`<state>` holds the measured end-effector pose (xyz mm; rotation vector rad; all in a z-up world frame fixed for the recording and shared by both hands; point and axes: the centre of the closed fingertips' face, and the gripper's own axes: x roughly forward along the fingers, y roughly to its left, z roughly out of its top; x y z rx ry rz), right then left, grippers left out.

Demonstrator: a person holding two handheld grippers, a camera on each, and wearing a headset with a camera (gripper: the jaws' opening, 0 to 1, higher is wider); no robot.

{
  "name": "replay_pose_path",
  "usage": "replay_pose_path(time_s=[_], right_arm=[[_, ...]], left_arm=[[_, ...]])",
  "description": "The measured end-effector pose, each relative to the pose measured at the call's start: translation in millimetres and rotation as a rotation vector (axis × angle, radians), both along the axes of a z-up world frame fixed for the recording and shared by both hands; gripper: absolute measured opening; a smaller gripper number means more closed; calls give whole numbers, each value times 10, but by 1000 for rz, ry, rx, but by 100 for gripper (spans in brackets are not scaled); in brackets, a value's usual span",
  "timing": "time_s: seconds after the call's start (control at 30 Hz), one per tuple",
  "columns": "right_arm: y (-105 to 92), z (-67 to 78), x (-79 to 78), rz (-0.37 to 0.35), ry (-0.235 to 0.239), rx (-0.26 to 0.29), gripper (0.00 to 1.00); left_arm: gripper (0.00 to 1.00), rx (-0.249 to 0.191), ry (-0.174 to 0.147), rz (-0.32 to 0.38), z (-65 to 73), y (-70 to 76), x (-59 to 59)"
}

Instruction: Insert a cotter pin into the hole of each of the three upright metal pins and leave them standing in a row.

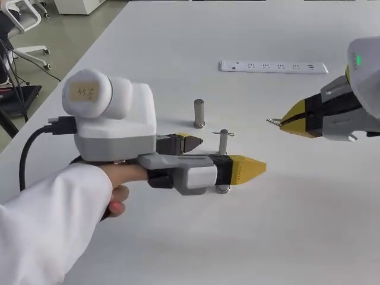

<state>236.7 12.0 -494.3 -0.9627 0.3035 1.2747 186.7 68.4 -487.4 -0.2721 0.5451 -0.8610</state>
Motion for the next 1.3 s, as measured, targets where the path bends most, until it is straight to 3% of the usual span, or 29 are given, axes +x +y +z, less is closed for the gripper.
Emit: replay_pose_path(time_s=[0.1, 0.17, 0.27, 0.53, 0.6, 0.9, 1.07, 1.3], right_arm=[[49, 9, -53, 3, -19, 9, 0], [85, 10, -94, 10, -33, 14, 0], [158, 36, -189, 16, -12, 56, 0], [223, 42, -323, 51, -44, 49, 0], [250, 41, -364, 59, -26, 63, 0], [306, 49, -448, 83, -34, 59, 0], [328, 43, -474, 103, -33, 59, 0], [362, 65, -474, 112, -40, 67, 0]], left_arm=[[73, -14, 7, -3, 6, -58, 21], [65, -33, 25, -6, 9, -95, 27], [51, -64, 51, 10, 15, -119, 51], [31, -164, 113, 36, 99, -176, 86], [26, -189, 136, 40, 111, -188, 94], [12, -215, 194, 54, 65, -197, 95], [9, -225, 218, 56, 33, -197, 86], [4, -246, 230, 57, 57, -194, 94]])
